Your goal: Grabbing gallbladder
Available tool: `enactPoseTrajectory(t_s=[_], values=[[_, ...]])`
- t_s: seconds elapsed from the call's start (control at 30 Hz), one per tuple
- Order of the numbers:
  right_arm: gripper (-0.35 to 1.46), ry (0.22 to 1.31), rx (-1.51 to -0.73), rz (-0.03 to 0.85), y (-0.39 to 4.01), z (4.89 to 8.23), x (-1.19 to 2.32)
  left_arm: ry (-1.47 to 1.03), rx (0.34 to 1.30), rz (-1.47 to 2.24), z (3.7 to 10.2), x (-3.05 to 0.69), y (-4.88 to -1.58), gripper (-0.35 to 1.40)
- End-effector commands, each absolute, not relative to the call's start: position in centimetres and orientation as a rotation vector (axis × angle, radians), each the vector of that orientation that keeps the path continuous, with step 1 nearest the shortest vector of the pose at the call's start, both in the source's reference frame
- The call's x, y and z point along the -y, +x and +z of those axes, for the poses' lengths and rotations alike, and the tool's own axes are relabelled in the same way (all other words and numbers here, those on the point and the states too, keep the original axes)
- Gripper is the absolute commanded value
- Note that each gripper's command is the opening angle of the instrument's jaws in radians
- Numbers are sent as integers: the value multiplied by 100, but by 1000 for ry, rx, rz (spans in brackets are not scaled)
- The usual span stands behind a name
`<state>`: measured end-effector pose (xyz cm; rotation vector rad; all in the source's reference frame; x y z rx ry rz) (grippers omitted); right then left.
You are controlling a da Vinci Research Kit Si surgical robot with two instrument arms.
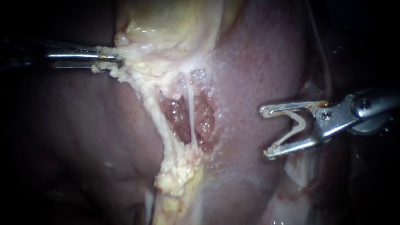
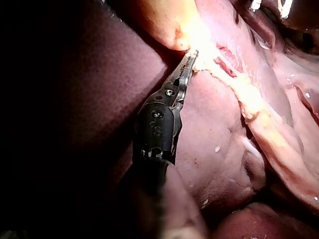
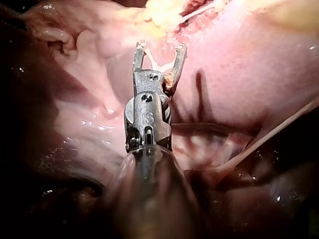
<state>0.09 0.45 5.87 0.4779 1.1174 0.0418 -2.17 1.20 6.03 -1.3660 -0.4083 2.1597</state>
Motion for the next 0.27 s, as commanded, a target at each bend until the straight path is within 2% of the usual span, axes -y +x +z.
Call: enactPoseTrajectory(t_s=[0.03, 0.27], values=[[49, 478, -1117, 42, 9, 587, -45, -1367, 408, 2159, 603, -120, -218, -35], [49, 478, -1117, 41, 9, 587, -45, -1368, 408, 2160, 604, -119, -219, -35]])
